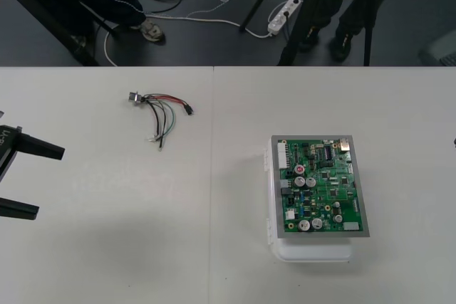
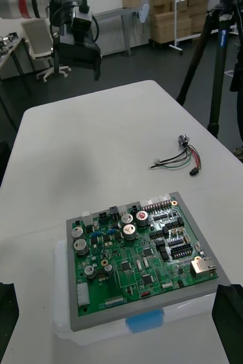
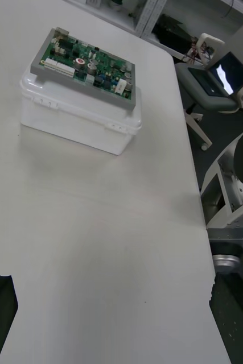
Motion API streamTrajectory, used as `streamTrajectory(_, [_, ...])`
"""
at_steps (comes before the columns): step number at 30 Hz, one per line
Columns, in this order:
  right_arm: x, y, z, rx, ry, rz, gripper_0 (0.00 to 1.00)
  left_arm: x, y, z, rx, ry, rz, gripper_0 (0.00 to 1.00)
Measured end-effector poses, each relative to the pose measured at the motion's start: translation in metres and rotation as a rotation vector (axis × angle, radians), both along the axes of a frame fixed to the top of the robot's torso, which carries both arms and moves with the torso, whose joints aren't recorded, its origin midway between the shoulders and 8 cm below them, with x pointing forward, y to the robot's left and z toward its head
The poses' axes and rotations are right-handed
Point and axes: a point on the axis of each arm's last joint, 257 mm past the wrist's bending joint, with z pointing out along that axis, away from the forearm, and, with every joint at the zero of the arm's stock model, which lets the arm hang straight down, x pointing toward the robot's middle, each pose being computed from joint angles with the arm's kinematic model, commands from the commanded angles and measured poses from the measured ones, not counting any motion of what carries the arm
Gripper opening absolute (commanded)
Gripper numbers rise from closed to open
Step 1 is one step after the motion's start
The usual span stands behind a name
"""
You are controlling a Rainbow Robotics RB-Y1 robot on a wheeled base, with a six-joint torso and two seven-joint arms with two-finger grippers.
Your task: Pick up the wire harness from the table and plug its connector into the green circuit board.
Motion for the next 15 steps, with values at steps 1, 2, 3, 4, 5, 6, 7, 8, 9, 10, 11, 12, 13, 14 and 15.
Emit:
streamTrajectory(1, [-0.001, -0.001, 0.001, 0.012, 0.007, -0.005, 1.00, 0.001, 0.001, -0.002, 0.006, 0.000, 0.002, 1.00])
streamTrajectory(2, [-0.002, -0.002, 0.002, 0.022, 0.011, -0.010, 1.00, 0.001, 0.002, -0.003, 0.012, -0.001, 0.004, 1.00])
streamTrajectory(3, [-0.003, -0.003, 0.003, 0.029, 0.005, -0.013, 1.00, 0.001, 0.003, -0.004, 0.019, -0.001, 0.005, 1.00])
streamTrajectory(4, [-0.003, -0.004, 0.004, 0.033, -0.014, -0.012, 1.00, 0.002, 0.004, -0.006, 0.027, -0.002, 0.006, 1.00])
streamTrajectory(5, [-0.005, -0.005, 0.004, 0.034, -0.036, -0.006, 1.00, 0.002, 0.006, -0.008, 0.036, -0.004, 0.007, 1.00])
streamTrajectory(6, [-0.006, -0.006, 0.004, 0.036, -0.062, 0.003, 1.00, 0.003, 0.007, -0.010, 0.046, -0.006, 0.008, 1.00])
streamTrajectory(7, [-0.007, -0.006, 0.005, 0.044, -0.088, 0.012, 1.00, 0.004, 0.008, -0.012, 0.056, -0.007, 0.007, 1.00])
streamTrajectory(8, [-0.007, -0.006, 0.006, 0.055, -0.101, 0.017, 1.00, 0.005, 0.008, -0.014, 0.064, -0.005, 0.008, 1.00])
streamTrajectory(9, [-0.008, -0.006, 0.006, 0.070, -0.099, 0.018, 1.00, 0.007, 0.009, -0.016, 0.070, -0.001, 0.009, 1.00])
streamTrajectory(10, [-0.009, -0.006, 0.005, 0.082, -0.090, 0.021, 1.00, 0.008, 0.010, -0.019, 0.073, 0.005, 0.011, 1.00])
streamTrajectory(11, [-0.010, -0.006, 0.003, 0.093, -0.075, 0.019, 1.00, 0.010, 0.010, -0.021, 0.075, 0.013, 0.012, 1.00])
streamTrajectory(12, [-0.011, -0.007, 0.000, 0.098, -0.059, 0.019, 1.00, 0.012, 0.011, -0.025, 0.079, 0.023, 0.014, 1.00])
streamTrajectory(13, [-0.012, -0.007, -0.004, 0.097, -0.053, 0.021, 1.00, 0.014, 0.011, -0.028, 0.083, 0.032, 0.016, 1.00])
streamTrajectory(14, [-0.012, -0.008, -0.006, 0.094, -0.060, 0.024, 1.00, 0.016, 0.011, -0.031, 0.089, 0.040, 0.016, 1.00])
streamTrajectory(15, [-0.012, -0.010, -0.008, 0.091, -0.078, 0.025, 1.00, 0.019, 0.013, -0.035, 0.100, 0.045, 0.018, 1.00])
